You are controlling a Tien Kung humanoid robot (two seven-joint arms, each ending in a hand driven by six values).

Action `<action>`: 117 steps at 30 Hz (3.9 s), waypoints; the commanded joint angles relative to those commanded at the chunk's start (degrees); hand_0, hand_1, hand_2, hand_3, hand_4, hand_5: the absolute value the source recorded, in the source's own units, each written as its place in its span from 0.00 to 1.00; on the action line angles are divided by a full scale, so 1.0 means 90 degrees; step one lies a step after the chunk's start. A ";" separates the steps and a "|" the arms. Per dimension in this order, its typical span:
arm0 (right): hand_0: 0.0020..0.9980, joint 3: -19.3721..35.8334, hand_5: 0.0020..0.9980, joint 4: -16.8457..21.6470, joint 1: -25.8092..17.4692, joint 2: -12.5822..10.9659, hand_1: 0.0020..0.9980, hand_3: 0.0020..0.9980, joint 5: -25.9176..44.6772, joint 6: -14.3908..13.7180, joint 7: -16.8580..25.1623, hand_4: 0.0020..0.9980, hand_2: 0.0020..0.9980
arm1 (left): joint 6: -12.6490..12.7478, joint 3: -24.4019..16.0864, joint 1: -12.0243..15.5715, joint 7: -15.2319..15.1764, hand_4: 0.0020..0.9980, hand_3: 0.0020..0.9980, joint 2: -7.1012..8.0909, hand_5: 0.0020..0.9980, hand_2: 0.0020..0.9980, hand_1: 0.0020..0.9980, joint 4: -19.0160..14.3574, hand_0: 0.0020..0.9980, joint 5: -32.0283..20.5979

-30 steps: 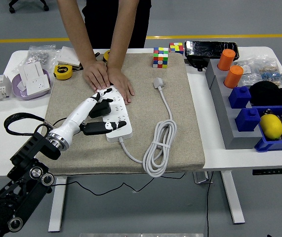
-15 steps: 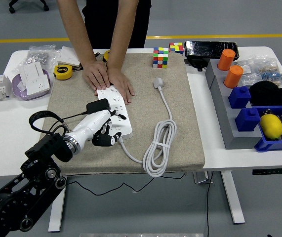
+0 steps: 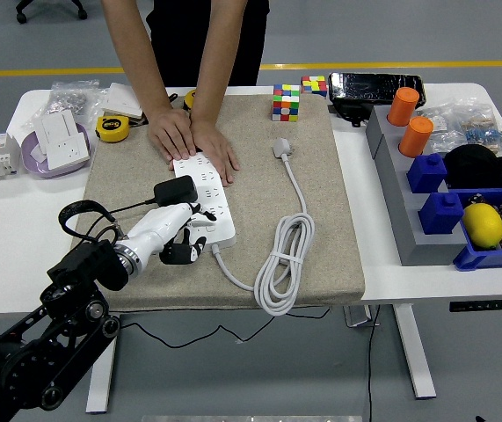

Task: Pick up the plug,place it near the board,insert it into the board,press the button

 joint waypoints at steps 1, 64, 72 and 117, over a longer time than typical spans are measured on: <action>0.81 -0.0001 0.97 0.0000 -0.0001 0.0001 0.75 0.77 0.0001 0.0000 0.0000 1.00 0.74 | -0.0009 0.0017 -0.0004 0.0003 0.49 0.75 0.0005 0.00 0.15 0.03 0.0007 0.16 -0.0004; 0.81 -0.0079 0.97 0.0000 0.0035 0.0017 0.75 0.77 0.0072 0.0002 -0.0013 1.00 0.74 | 0.1154 -0.1121 -0.0756 -0.2016 1.00 0.84 -0.0630 0.23 0.84 0.91 0.1218 0.87 -0.5075; 0.81 -0.0107 0.97 0.0000 0.0049 0.0013 0.75 0.77 0.0070 0.0008 -0.0007 1.00 0.74 | 0.1099 -0.1307 -0.0992 -0.1898 1.00 0.87 -0.0635 0.28 0.89 0.96 0.1859 0.95 -0.5556; 0.81 -0.0071 0.97 0.0000 0.0044 -0.0015 0.75 0.77 0.0019 0.0011 -0.0019 1.00 0.74 | 0.1433 -0.0852 -0.1455 -0.1076 0.71 0.51 -0.0606 0.07 0.45 0.46 0.3028 0.58 -0.1001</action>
